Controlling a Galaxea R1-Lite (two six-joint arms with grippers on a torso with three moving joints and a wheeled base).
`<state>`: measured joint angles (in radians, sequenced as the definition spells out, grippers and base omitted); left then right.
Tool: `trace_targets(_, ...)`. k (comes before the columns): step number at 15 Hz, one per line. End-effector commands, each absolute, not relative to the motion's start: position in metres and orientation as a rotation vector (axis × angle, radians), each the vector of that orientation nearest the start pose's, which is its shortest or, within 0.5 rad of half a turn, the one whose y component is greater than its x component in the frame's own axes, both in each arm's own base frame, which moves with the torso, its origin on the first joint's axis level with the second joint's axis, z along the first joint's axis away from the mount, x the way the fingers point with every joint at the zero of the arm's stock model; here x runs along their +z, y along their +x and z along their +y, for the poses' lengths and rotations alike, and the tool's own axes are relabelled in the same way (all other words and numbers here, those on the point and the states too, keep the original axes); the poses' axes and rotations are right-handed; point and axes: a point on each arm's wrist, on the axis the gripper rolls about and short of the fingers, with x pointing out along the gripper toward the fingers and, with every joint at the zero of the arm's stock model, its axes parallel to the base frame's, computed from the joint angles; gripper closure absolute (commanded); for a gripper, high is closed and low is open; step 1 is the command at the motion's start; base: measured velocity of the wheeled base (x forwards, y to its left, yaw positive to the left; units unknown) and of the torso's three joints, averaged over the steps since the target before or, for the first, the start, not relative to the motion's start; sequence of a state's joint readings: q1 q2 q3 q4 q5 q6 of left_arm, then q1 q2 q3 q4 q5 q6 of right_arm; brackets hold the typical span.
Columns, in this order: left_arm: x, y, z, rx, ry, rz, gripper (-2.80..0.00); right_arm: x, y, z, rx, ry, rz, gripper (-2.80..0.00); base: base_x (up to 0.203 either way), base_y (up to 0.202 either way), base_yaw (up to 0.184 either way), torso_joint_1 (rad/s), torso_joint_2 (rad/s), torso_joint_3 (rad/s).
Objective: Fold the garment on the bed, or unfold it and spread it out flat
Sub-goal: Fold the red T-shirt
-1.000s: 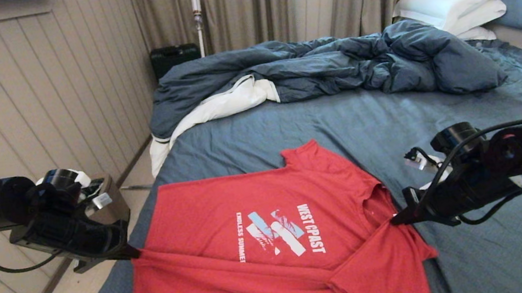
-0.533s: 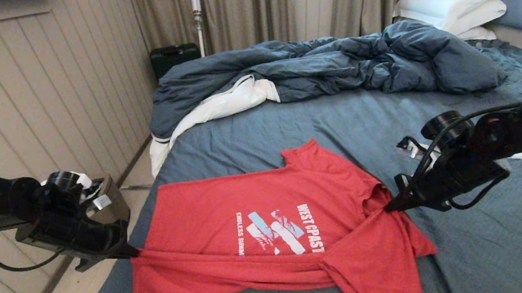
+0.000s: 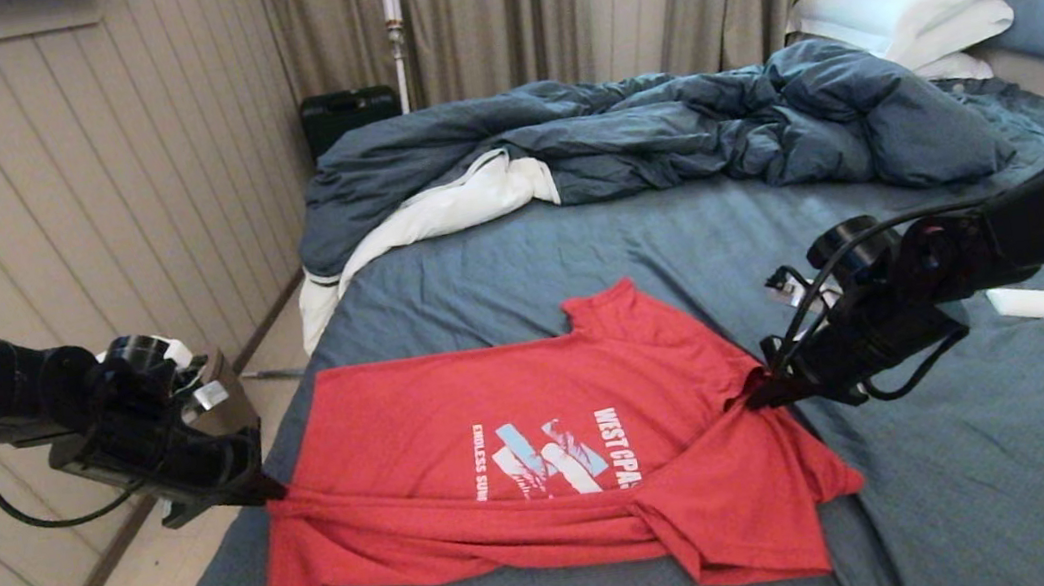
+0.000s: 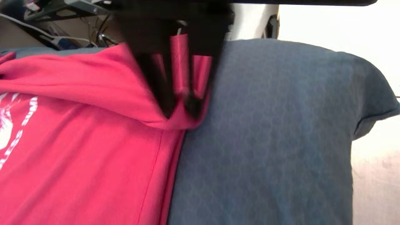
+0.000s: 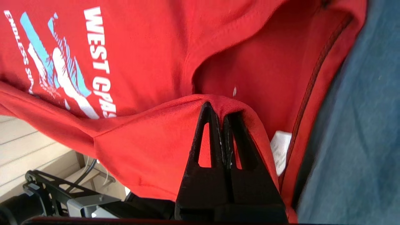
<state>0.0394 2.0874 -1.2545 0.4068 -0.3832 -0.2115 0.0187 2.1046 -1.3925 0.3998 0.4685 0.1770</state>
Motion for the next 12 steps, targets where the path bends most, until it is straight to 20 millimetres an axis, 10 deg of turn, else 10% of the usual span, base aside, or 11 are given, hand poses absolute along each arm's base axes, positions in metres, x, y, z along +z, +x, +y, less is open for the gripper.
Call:
trace_targets(1, 0.085, 0.355, 0.006, -0.169, -0.447, 1.259, -2.80, 0.110, 0.381, 0.020, 0.345, 0.406, 1.138, 0.00, 0.000, 0.000, 0.000, 0.000, 0.00, 0.000)
trace_targets(6, 0.105, 0.340, 0.005, -0.178, -0.445, 1.222, -2.80, 0.112, 0.377, 0.019, 0.342, 0.408, 1.143, 0.00, 0.000, 0.000, 0.000, 0.000, 0.00, 0.000)
trace_targets(12, 0.152, 0.276, 0.003, -0.227, -0.452, 1.120, -2.80, 0.119, 0.372, 0.018, 0.343, 0.408, 1.138, 0.00, 0.000, 0.000, 0.000, 0.000, 0.00, 0.000)
